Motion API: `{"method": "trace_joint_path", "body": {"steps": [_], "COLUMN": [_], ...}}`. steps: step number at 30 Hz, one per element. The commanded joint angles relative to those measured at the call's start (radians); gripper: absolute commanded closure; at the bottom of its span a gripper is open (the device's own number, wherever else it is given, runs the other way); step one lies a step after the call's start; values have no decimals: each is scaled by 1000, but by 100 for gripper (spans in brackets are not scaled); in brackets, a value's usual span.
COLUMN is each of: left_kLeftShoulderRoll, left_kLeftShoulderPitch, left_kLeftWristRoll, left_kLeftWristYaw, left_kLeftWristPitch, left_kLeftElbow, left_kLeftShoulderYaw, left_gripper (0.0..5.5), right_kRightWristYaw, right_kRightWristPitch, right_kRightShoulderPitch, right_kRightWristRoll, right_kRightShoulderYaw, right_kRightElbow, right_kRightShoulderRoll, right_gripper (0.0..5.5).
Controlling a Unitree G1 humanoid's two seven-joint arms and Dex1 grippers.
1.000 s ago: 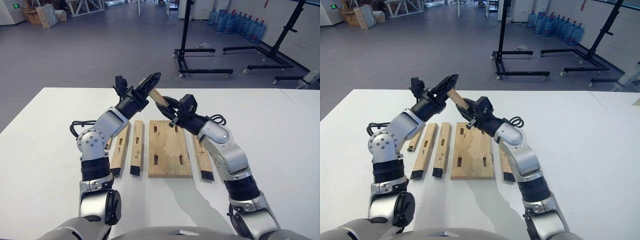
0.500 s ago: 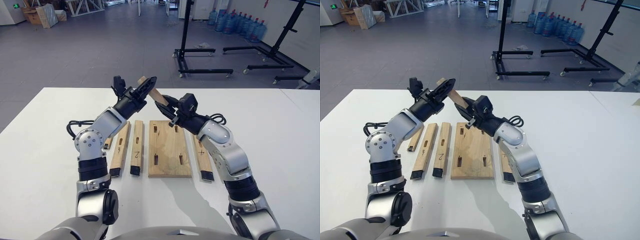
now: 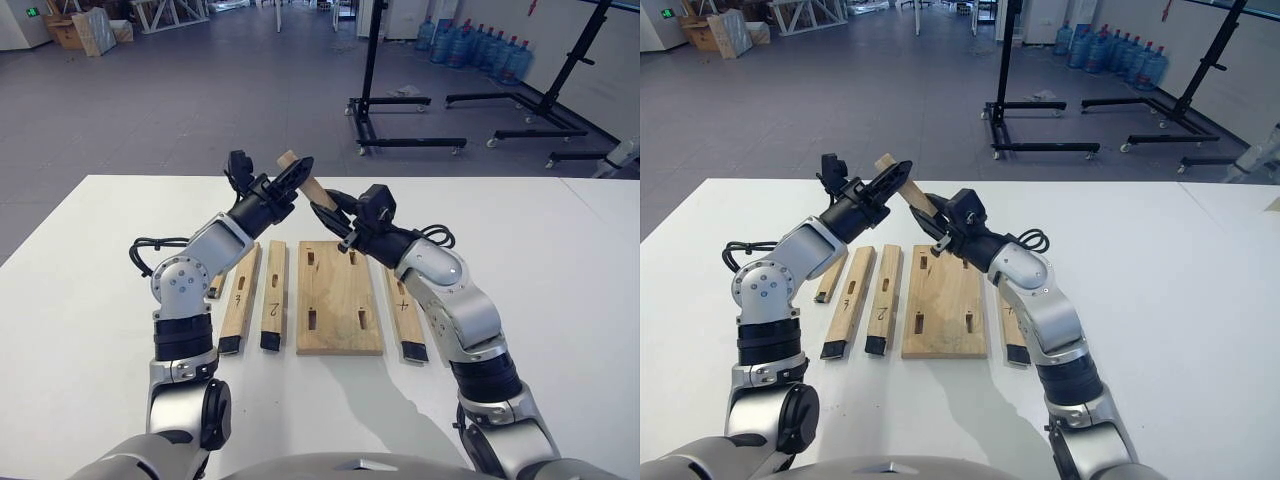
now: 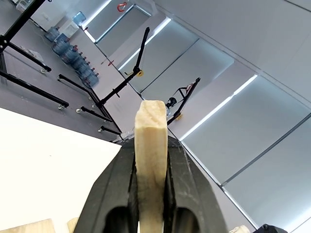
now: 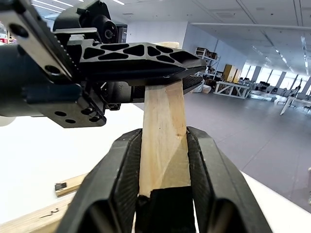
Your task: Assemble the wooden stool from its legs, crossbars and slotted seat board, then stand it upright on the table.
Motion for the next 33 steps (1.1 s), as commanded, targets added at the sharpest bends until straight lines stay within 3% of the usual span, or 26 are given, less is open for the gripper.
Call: {"method": "trace_joint_path", "body": {"steps": [1,6,13,24,33], "left_kLeftShoulderRoll": [27,47,227,127,103], "left_kLeftShoulderPitch": [19,28,168,384,406], "left_kLeftWristRoll": [54,123,270,293,352], "left_kLeftWristYaw": [-18,-19,35,64,30], "left_kLeftWristPitch": [-21,-42,-53,-176,-242], "left_kLeftElbow": [14,3,-133,-183,-134], "left_kLeftShoulderYaw": [-6,-14,87,191,140], "left_gripper": [512,512,512,512,512], "right_kRightWristYaw": [3,-3,-45,-139,-157], "right_kRightWristPitch": [94,161,177,153,146], "right_kRightShoulderPitch": [-13,-51,-16,62,79], "right_kRightWristRoll": [29,32,98,95,92], "right_kRightShoulderYaw": [14,-40,-313,-275,-258], "right_kRightElbow": [-49,-70,-63,-33,-24], "right_kRightShoulderRoll": [-1,-43,-137,-40,-29], "right_gripper": [332,238,235,235,235]}}
